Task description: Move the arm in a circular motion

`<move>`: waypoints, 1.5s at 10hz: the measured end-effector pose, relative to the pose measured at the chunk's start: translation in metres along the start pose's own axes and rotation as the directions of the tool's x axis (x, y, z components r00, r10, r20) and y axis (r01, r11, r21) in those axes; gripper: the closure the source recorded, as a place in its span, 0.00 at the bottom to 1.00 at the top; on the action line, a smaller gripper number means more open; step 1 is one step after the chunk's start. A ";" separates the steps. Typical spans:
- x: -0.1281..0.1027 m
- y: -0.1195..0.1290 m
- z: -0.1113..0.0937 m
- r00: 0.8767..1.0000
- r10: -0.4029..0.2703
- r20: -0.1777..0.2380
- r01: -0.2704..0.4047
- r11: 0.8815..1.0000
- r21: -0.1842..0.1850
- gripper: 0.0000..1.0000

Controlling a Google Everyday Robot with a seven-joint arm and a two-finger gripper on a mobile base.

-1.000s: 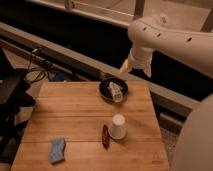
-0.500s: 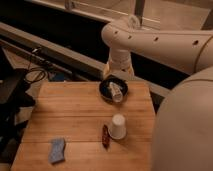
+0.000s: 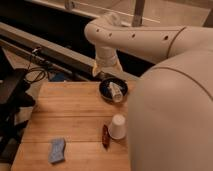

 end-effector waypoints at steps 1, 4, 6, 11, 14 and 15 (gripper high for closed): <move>-0.001 0.011 0.000 1.000 -0.014 -0.001 0.014 1.000 0.003 0.20; 0.018 0.030 -0.003 0.999 -0.050 -0.017 0.050 0.999 0.022 0.20; 0.039 0.045 -0.007 0.996 -0.083 -0.020 0.083 0.996 0.029 0.20; 0.078 0.079 -0.018 0.989 -0.140 -0.039 0.142 0.989 0.052 0.20; 0.085 0.097 -0.022 0.984 -0.173 -0.046 0.176 0.983 0.062 0.20; 0.091 0.101 -0.026 0.982 -0.181 -0.046 0.183 0.981 0.062 0.20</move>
